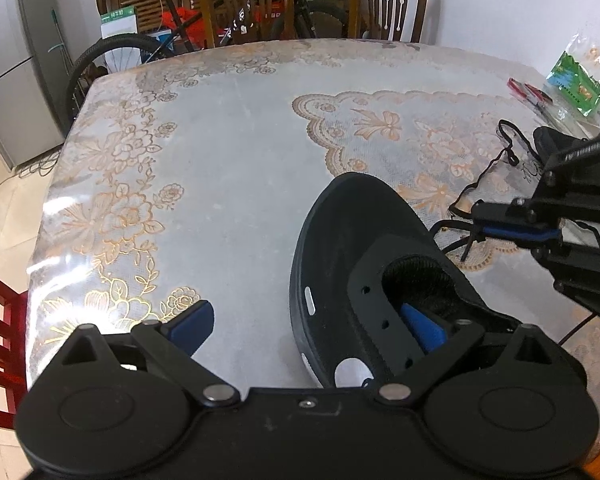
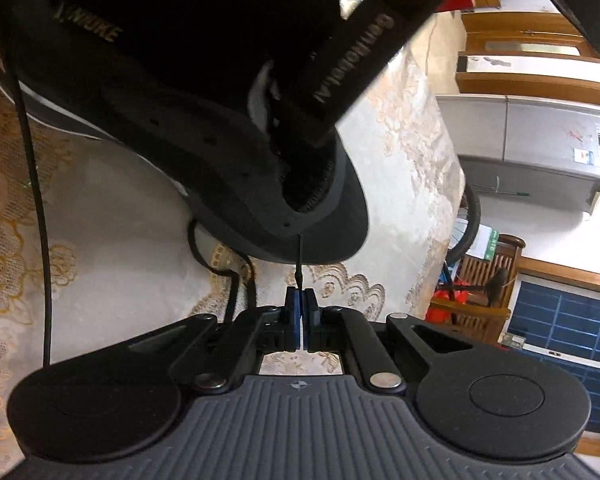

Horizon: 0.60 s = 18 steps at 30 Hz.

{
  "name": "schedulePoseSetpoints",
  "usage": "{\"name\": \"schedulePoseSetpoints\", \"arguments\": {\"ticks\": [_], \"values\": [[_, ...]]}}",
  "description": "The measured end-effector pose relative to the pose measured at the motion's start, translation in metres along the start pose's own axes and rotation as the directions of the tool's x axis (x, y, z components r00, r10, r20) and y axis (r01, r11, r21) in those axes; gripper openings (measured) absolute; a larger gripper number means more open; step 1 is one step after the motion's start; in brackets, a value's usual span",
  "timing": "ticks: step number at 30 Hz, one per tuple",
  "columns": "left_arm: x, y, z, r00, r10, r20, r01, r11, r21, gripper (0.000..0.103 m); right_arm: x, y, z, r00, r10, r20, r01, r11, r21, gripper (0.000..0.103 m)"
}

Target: Lace up shoes with both hands

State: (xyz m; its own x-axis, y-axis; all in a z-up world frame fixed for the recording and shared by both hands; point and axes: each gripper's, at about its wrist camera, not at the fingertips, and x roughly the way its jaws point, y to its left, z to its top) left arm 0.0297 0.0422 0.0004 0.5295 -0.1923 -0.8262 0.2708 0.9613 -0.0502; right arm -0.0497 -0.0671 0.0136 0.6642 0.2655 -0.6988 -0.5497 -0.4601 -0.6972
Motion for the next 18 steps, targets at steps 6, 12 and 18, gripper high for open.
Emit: {"name": "schedulePoseSetpoints", "arguments": {"ticks": [6,12,18], "values": [[0.000,0.001,0.000,1.000,-0.005,0.002,0.005,1.000,0.003,0.100,0.005,0.006,0.006,1.000,-0.016,-0.008,0.015,0.999,-0.037,0.000],[0.000,0.003,-0.001,1.000,-0.011,0.003,0.011,1.000,-0.002,0.100,0.013,0.010,0.009,0.999,-0.027,-0.031,0.024,0.997,-0.073,0.000],[0.001,0.003,-0.001,1.000,-0.014,0.005,0.014,1.000,-0.001,0.100,0.012,0.013,0.012,0.999,-0.049,-0.014,0.047,0.992,-0.114,0.000]]}}
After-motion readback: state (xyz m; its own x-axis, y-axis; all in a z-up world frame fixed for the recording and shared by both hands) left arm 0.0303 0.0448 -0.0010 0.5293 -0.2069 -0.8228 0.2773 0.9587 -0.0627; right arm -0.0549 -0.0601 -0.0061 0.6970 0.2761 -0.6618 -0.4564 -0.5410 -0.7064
